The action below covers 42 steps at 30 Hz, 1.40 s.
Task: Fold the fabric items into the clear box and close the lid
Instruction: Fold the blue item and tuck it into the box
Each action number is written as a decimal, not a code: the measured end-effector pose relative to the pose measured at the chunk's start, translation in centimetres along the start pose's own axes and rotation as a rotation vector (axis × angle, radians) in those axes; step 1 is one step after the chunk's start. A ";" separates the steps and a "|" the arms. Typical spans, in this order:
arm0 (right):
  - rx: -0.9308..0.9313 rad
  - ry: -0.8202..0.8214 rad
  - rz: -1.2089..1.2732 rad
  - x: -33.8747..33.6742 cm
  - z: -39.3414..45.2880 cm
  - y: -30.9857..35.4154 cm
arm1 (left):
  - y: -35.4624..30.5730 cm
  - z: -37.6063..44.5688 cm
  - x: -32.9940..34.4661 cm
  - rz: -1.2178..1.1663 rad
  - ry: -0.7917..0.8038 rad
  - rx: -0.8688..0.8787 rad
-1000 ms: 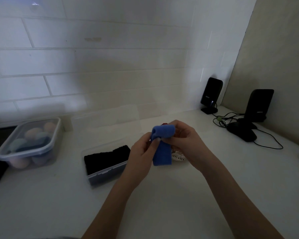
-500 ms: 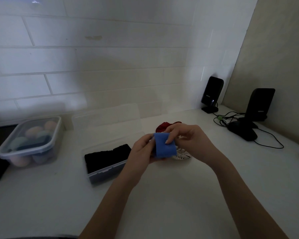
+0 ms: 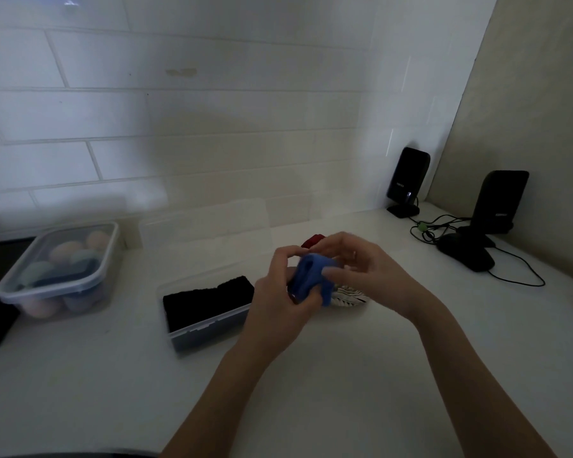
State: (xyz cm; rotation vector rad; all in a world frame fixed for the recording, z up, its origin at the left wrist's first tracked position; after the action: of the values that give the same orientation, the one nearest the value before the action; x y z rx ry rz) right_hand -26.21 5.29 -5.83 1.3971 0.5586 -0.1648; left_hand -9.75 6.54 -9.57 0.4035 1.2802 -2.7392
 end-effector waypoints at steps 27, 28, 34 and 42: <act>-0.044 -0.090 0.048 1.6 1.1 1.0 | 0.1 1.0 -4.3 0.151 0.027 -0.021; -0.054 -0.127 0.040 2.0 1.6 1.1 | 0.2 1.2 -5.5 0.197 0.052 -0.039; -0.110 -0.222 -0.150 4.5 4.6 1.2 | 1.4 1.6 -10.5 0.355 -0.035 -0.106; -0.213 -0.053 -0.895 5.8 7.4 3.5 | 2.4 2.0 -8.8 0.524 0.293 -0.100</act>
State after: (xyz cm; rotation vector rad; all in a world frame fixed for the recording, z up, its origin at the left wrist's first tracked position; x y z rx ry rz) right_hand -17.64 0.11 -4.90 0.8528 1.0947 -0.8295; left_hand -1.22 3.24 -7.73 0.9992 1.1511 -2.2234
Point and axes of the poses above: each hand's wrist, its own z-axis towards the middle knuckle, its own x-axis out of the palm, y = z × x, the point moved 1 cm from there along z, towards the middle knuckle, and after that the axes turned 10 degrees about x, right-handed, at the moved point
